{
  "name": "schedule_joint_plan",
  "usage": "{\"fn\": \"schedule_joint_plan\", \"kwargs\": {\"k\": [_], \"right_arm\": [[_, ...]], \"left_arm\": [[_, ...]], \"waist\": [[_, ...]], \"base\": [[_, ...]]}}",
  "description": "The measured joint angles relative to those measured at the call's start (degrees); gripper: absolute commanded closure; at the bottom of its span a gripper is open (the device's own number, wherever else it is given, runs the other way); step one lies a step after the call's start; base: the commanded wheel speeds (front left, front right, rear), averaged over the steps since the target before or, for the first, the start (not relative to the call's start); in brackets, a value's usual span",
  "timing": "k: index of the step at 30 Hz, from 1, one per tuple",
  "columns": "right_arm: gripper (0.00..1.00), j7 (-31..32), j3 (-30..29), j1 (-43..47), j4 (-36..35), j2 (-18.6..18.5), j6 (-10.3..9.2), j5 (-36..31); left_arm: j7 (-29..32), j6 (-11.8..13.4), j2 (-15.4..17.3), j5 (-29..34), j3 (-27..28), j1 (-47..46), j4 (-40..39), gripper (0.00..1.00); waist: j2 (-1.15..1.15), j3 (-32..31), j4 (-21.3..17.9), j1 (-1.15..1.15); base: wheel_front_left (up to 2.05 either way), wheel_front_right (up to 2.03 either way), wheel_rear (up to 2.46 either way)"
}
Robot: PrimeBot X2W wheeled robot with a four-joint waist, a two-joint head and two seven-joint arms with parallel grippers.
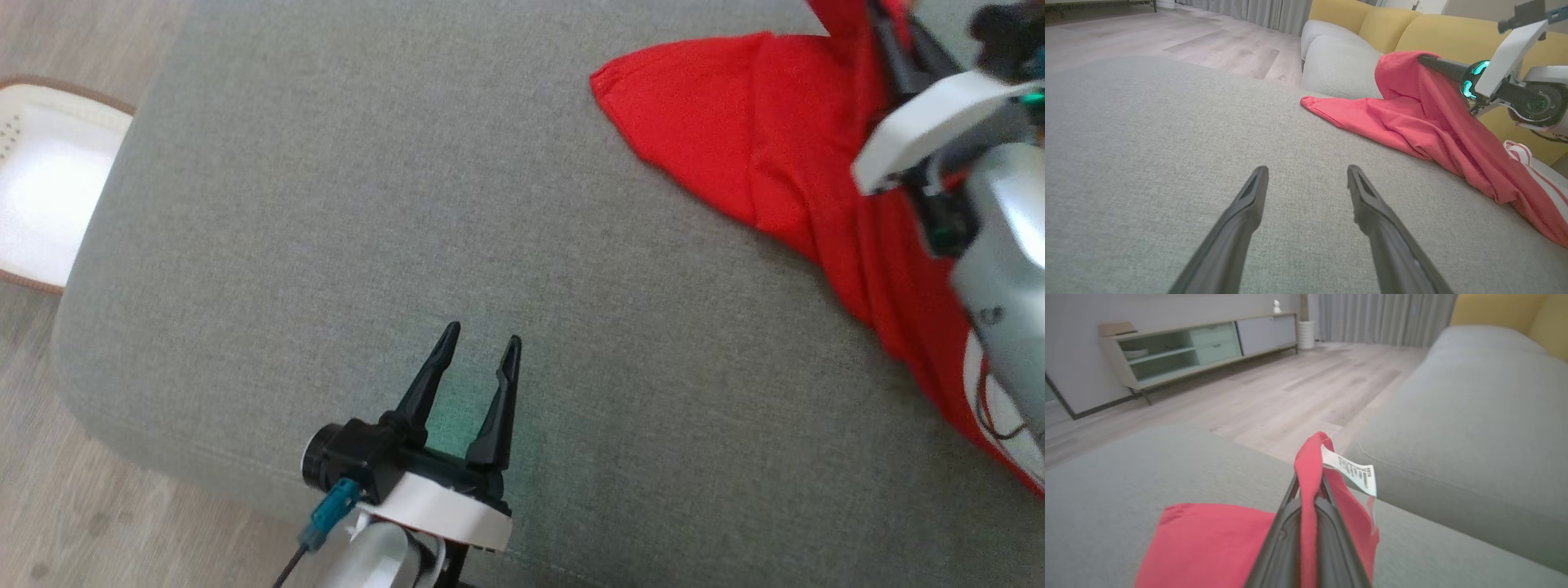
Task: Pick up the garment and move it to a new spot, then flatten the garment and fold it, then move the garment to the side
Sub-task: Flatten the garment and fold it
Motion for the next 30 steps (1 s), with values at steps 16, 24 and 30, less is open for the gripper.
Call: {"fn": "schedule_joint_plan", "kwargs": {"k": [16,24,30], "right_arm": [[0.00,-0.04,30.59,13.97,-20.53,6.27,0.00,10.44],[0.00,-3.74,21.28,16.16,-19.44,4.14,0.00,13.38],[0.00,-3.75,-5.34,25.71,-17.97,6.05,0.00,0.64]], "left_arm": [[0.00,-0.57,0.03,1.20,5.94,4.85,2.69,0.00],[0.00,-0.49,0.02,4.05,11.68,4.95,3.45,0.00],[0.00,0.09,0.02,7.91,16.25,5.73,4.48,0.00]], "waist": [[0.00,-8.18,-2.97,-0.01],[0.00,-10.44,-8.02,0.00],[0.00,-12.25,-12.27,0.00]], "base": [[0.00,0.00,0.00],[0.00,0.00,0.00],[0.00,0.00,0.00]]}}
